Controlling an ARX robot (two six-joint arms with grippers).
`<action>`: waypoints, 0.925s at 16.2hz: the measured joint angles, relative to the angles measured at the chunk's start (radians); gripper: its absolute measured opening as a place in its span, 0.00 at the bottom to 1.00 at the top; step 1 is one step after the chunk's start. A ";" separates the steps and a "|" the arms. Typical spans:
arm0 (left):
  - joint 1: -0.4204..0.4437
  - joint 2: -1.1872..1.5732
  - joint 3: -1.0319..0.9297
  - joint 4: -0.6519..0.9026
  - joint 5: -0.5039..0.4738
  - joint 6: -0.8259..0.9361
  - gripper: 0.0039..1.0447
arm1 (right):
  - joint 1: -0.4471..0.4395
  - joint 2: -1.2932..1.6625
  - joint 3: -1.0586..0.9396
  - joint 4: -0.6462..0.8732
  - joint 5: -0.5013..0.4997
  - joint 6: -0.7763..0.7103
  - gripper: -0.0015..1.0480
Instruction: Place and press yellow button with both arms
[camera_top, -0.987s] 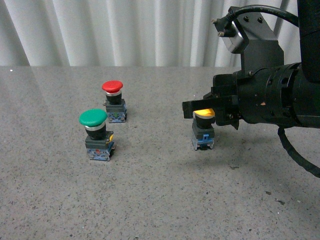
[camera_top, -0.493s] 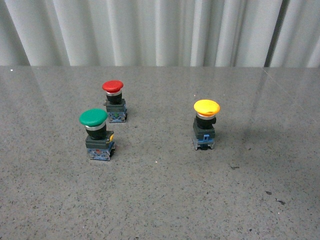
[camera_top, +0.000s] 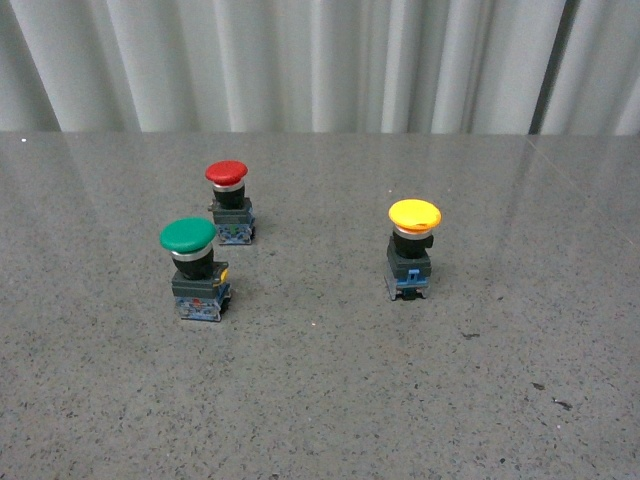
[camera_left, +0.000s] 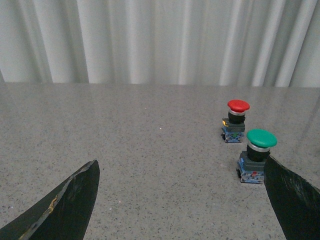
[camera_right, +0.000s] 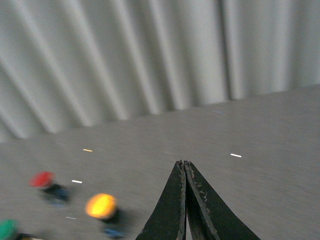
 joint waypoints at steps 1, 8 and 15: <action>0.000 0.000 0.000 0.000 0.000 0.000 0.94 | -0.081 -0.119 -0.072 -0.085 0.000 -0.097 0.02; 0.000 0.000 0.000 0.000 0.000 0.000 0.94 | -0.197 -0.506 -0.284 -0.216 -0.111 -0.230 0.02; 0.000 0.000 0.000 0.000 0.000 0.000 0.94 | -0.197 -0.782 -0.383 -0.374 -0.114 -0.239 0.02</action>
